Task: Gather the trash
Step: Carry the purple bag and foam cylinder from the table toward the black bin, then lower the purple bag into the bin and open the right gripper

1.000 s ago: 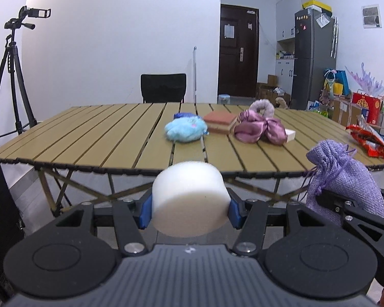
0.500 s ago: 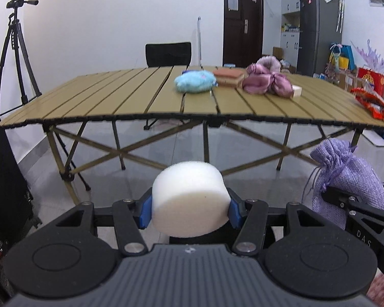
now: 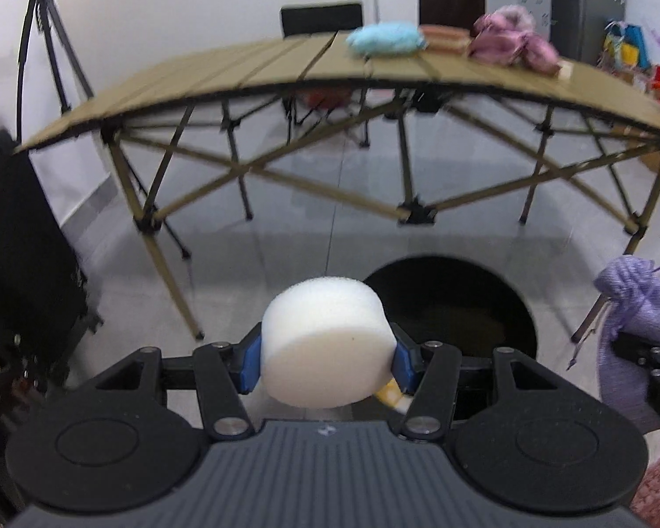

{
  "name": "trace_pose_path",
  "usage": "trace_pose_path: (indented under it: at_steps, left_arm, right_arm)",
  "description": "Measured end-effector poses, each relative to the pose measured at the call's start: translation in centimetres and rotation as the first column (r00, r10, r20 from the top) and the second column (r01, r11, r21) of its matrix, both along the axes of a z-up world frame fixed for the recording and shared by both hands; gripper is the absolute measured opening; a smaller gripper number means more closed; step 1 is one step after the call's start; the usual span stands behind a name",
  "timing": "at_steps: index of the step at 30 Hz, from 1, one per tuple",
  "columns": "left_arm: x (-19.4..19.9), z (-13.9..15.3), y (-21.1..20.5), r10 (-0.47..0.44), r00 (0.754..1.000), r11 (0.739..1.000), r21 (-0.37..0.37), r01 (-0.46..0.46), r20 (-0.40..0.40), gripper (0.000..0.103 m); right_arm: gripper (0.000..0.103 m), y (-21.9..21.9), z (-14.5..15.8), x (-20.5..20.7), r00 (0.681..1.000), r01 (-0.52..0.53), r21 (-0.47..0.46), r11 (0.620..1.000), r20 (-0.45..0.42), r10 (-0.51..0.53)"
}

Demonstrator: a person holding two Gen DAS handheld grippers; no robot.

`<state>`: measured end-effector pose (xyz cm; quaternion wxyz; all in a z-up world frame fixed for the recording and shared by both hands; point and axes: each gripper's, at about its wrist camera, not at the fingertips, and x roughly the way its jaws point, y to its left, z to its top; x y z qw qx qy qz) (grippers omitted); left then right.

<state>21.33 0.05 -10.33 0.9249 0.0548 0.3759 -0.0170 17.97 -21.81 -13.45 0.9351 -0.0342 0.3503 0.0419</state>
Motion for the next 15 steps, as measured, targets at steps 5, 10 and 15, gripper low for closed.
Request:
trace_pose_path:
  at_steps: [5, 10, 15]
  left_arm:
    - [1.0, -1.1, 1.0, 0.044, 0.997, 0.999, 0.003, -0.044, -0.061, 0.056]
    - [1.4, -1.5, 1.2, 0.055, 0.994, 0.998, 0.003, -0.055, -0.096, 0.056]
    - [2.0, -1.7, 1.1, 0.056, 0.99, 0.998, 0.004, -0.056, -0.129, 0.056]
  right_arm:
    - [0.004, 0.1, -0.8, 0.7, 0.999, 0.01, 0.0, 1.0, -0.052, -0.01]
    - [0.004, 0.2, -1.4, 1.3, 0.995, 0.016, 0.002, 1.0, -0.1, -0.016]
    - [0.004, 0.0, -1.8, 1.9, 0.989, 0.035, 0.005, 0.999, -0.145, -0.034]
